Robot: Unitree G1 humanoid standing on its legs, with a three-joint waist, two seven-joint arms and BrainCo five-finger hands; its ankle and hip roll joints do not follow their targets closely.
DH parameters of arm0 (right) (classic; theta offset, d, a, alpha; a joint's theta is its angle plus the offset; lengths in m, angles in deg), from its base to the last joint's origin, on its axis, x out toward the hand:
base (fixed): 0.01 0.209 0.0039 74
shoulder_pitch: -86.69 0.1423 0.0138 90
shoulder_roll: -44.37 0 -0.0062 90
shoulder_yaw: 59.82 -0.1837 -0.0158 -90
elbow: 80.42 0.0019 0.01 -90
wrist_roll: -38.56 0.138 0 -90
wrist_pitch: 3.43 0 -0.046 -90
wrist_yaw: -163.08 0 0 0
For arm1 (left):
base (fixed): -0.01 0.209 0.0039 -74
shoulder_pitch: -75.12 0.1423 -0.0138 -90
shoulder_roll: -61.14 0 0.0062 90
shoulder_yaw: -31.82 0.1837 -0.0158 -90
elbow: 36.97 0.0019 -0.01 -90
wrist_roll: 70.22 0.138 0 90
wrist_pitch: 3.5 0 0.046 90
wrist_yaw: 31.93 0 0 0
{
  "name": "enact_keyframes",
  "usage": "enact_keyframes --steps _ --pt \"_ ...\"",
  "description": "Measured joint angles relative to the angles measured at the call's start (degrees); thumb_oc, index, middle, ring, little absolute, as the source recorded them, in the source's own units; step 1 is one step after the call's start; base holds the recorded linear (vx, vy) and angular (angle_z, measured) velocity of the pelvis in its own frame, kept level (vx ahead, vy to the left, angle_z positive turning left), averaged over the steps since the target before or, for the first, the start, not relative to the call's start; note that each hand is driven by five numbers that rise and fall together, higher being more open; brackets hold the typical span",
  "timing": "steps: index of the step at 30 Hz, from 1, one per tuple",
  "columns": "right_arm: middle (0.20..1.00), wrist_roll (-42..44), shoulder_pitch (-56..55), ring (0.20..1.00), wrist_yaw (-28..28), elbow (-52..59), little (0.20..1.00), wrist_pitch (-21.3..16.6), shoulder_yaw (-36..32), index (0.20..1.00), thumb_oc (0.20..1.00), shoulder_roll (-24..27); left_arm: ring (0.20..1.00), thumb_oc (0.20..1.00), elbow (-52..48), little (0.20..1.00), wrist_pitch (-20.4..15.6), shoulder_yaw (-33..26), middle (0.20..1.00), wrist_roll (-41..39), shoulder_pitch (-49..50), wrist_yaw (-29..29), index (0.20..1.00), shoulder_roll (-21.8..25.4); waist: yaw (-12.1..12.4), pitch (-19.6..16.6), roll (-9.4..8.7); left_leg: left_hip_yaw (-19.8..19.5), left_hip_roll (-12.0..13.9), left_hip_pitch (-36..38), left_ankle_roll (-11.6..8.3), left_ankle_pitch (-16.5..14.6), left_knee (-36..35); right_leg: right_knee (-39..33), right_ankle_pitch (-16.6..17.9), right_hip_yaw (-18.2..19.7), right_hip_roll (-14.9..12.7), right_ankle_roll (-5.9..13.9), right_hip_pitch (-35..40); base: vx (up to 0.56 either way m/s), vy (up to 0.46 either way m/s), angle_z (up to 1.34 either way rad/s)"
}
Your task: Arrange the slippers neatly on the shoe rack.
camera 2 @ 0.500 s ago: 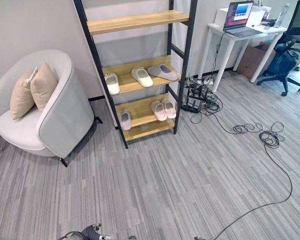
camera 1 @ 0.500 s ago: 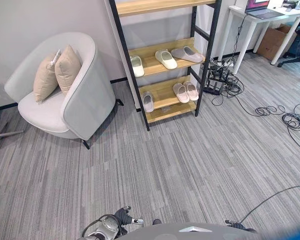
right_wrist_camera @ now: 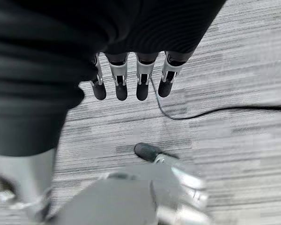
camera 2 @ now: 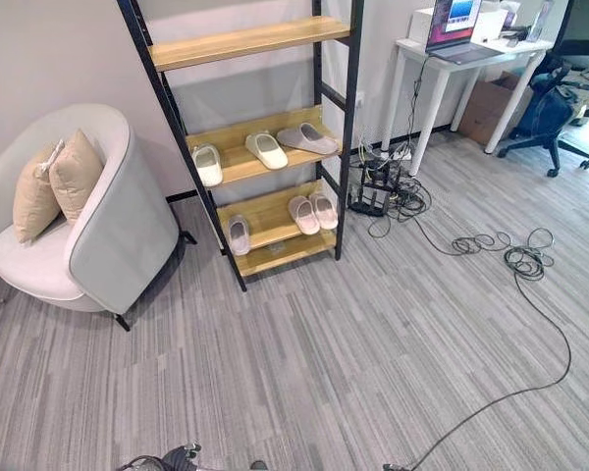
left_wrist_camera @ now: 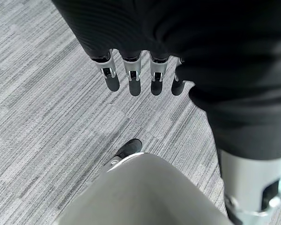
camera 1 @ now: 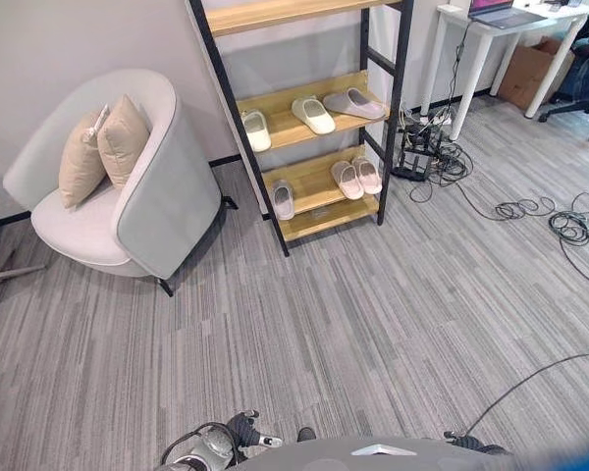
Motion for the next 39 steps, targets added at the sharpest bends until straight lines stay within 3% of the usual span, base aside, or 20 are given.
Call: enact_keyframes --steps 1,3,5,6,8,11,13,15,17,18,19,20,22,25,28,29,31,33,36,39 --pt "1.000 -0.1 1.1 1.000 0.2 0.0 1.000 0.2 0.1 1.000 1.000 0.5 1.000 1.000 0.0 1.000 0.0 0.0 1.000 0.2 -2.3 0.0 1.000 0.3 0.5 2.2 -2.39 1.2 -0.4 -5.6 -3.21 2.7 8.5 0.0 1.2 -0.6 -1.2 -1.58 0.1 0.06 -0.080 0.26" --pt "1.000 -0.7 2.0 1.000 0.1 -1.5 1.000 0.6 1.5 1.000 1.000 1.7 1.000 1.000 -0.1 1.000 0.0 2.2 1.000 1.9 -4.2 -0.1 1.000 1.6 0.8 3.7 -3.55 6.5 2.9 -12.2 -2.11 2.6 22.0 -1.8 1.7 -1.9 -0.7 -2.19 2.2 0.11 0.030 0.31" --pt "1.000 -1.6 2.5 1.000 0.1 -3.0 1.000 0.8 1.6 1.000 1.000 2.5 1.000 1.000 -0.3 1.000 -0.2 2.0 1.000 2.5 -4.1 -0.2 1.000 1.6 1.0 3.7 -3.21 6.7 3.4 -11.5 -1.92 2.5 12.6 -3.4 1.5 -2.2 0.0 0.30 3.2 0.14 0.086 0.05" --pt "1.000 -1.6 2.9 1.000 0.1 -3.1 1.000 0.8 1.4 1.000 1.000 2.4 1.000 1.000 0.0 1.000 -0.2 1.8 1.000 2.4 -3.4 -0.2 1.000 1.6 1.3 3.7 -3.02 6.6 4.0 -9.4 -2.57 4.6 -4.2 -3.6 0.5 -4.8 0.4 3.50 4.0 0.24 0.165 -0.07" --pt "1.000 -1.7 3.3 1.000 0.1 -3.2 1.000 0.8 1.3 1.000 1.000 2.4 1.000 1.000 0.0 1.000 -0.3 0.7 1.000 2.4 -2.4 0.0 1.000 1.8 1.6 3.8 -2.91 6.3 5.5 -8.9 -2.30 5.9 -10.6 -3.8 1.0 -4.5 2.6 2.79 4.3 0.35 0.202 -0.19" --pt "1.000 -1.7 4.6 1.000 0.1 -3.3 1.000 0.6 1.4 1.000 1.000 0.6 1.000 1.000 5.6 1.000 0.0 -4.8 1.000 2.4 -1.0 0.0 1.000 1.9 1.4 1.3 -6.53 4.8 -0.9 -3.4 1.31 5.3 -11.1 -3.9 -1.7 -2.8 2.6 4.95 6.4 0.35 0.233 -0.33" --pt "1.000 -2.3 4.0 1.000 0.0 -1.9 1.000 0.5 1.7 1.000 1.000 -2.5 1.000 1.000 6.6 1.000 0.6 -5.3 1.000 2.4 -0.8 0.1 1.000 2.8 1.3 -0.4 -9.06 6.6 -6.4 -0.4 9.12 3.4 -12.2 -2.1 -2.4 -2.6 2.3 6.24 6.5 0.24 0.246 -0.04" --pt "1.000 -2.6 2.5 1.000 0.2 1.5 1.000 0.6 2.6 1.000 1.000 -4.3 1.000 1.000 5.9 1.000 0.9 -2.3 1.000 2.4 -0.3 0.2 1.000 2.5 1.8 -0.6 -6.58 6.3 -4.0 3.7 12.51 0.6 -12.0 6.2 -3.2 -1.8 5.6 6.63 6.2 0.32 0.447 0.10" --pt "1.000 -3.8 2.6 1.000 0.2 3.5 1.000 0.5 3.1 1.000 1.000 -4.0 1.000 1.000 4.1 1.000 1.1 -1.2 1.000 2.4 -0.5 0.1 1.000 2.6 1.9 -1.1 -4.87 5.5 -2.7 4.6 12.75 -1.1 -11.8 20.5 -4.4 -2.6 5.1 7.97 0.2 0.18 0.300 0.12" --pt "1.000 -4.4 2.6 1.000 0.2 4.3 1.000 0.5 3.8 1.000 1.000 -3.7 1.000 1.000 2.8 1.000 1.1 0.0 1.000 2.4 -1.1 0.2 1.000 3.0 1.5 -0.8 -4.34 4.5 -3.4 5.2 13.51 -1.9 -11.4 30.4 -7.5 -3.9 2.3 8.91 -4.3 0.13 0.207 0.39" --pt "1.000 -4.5 3.2 1.000 0.2 4.8 1.000 0.5 3.9 1.000 1.000 -2.7 1.000 1.000 0.9 1.000 1.0 -0.1 1.000 2.4 -1.9 0.3 1.000 2.8 1.5 -1.2 -4.80 4.1 -5.8 5.7 15.27 -3.2 -10.5 38.8 -9.6 -4.1 -4.7 10.42 -8.3 0.24 0.264 0.42" --pt "1.000 -4.5 3.7 1.000 0.2 4.9 1.000 0.5 3.9 1.000 1.000 -2.2 1.000 1.000 0.2 1.000 1.0 0.0 1.000 2.4 -2.4 0.4 1.000 2.7 1.5 -0.9 -4.45 3.8 -6.7 6.3 15.75 -3.5 -10.3 40.6 -9.4 -3.4 -7.9 11.27 -10.1 0.27 0.238 0.39" --pt "1.000 -4.6 4.1 1.000 0.1 5.6 1.000 0.4 3.6 1.000 1.000 -2.0 1.000 1.000 0.3 1.000 1.1 2.2 1.000 3.5 -4.6 0.8 1.000 2.8 1.2 0.6 -2.43 1.3 -6.5 9.4 16.18 -5.3 -10.8 43.1 -7.4 -1.4 -10.6 12.34 -12.2 0.30 0.154 0.35" --pt "1.000 -4.5 3.4 1.000 0.1 6.6 1.000 0.3 2.8 1.000 1.000 -1.4 1.000 1.000 2.7 1.000 1.1 1.7 1.000 4.7 -4.3 0.9 1.000 2.3 -0.3 1.6 0.06 -1.1 -4.9 15.6 14.29 -8.1 -11.6 35.0 -6.4 -0.6 -10.2 10.43 -18.2 0.28 0.008 0.29" --pt "1.000 -4.4 3.0 1.000 0.2 6.3 1.000 -0.1 2.8 1.000 1.000 -2.6 1.000 1.000 4.3 1.000 1.2 0.8 1.000 5.7 -2.6 0.9 1.000 2.6 -1.7 1.4 -1.45 -2.6 -3.2 19.2 8.70 -11.3 -11.6 18.0 0.1 1.8 -6.9 10.50 -22.3 0.27 -0.123 0.61" --pt "1.000 -4.4 0.7 1.000 0.3 5.7 1.000 -0.1 2.7 1.000 1.000 -3.5 1.000 1.000 4.1 1.000 1.2 0.8 1.000 5.8 -0.5 0.9 1.000 2.9 -2.0 -0.1 -3.89 -2.8 -2.1 21.7 5.58 -13.2 -11.7 12.0 3.0 -0.2 -5.1 9.16 -21.7 0.28 -0.178 1.03" --pt "1.000 -4.5 -0.2 1.000 0.3 4.1 1.000 0.0 1.4 1.000 1.000 -3.3 1.000 1.000 3.9 1.000 1.2 1.0 1.000 5.8 1.4 0.8 1.000 2.3 -1.5 -0.6 -4.09 -2.7 0.3 24.0 3.13 -15.0 -10.6 11.9 8.6 0.1 -2.5 5.56 -18.7 0.23 -0.169 0.50" --pt "1.000 -4.5 -0.1 1.000 0.5 3.8 1.000 0.2 1.5 1.000 1.000 -1.8 1.000 1.000 3.7 1.000 1.0 1.0 1.000 5.8 1.6 0.7 1.000 1.4 -1.4 -0.2 -3.87 -3.1 1.8 21.6 1.38 -15.2 -2.4 10.9 7.2 1.5 -0.9 1.36 -15.1 0.25 -0.244 -0.01" --pt "1.000 -4.5 -0.1 1.000 0.8 2.7 1.000 1.0 2.6 1.000 1.000 0.5 1.000 1.000 3.7 1.000 0.5 -0.6 1.000 6.2 0.6 0.8 1.000 -0.1 -1.6 0.6 -1.96 -4.6 2.6 17.6 0.74 -11.6 -2.5 4.7 7.0 1.3 -0.7 1.53 -7.6 0.23 -0.301 0.02" --pt "1.000 -4.5 -0.1 1.000 0.8 5.2 1.000 1.2 3.3 1.000 1.000 0.3 1.000 1.000 3.5 1.000 0.6 -0.7 1.000 6.2 -1.5 1.1 1.000 -0.2 -1.4 -0.4 -3.23 -7.8 2.6 12.0 -1.63 -10.9 7.8 -0.6 6.9 0.6 -0.7 2.07 -3.7 0.04 -0.232 0.45"
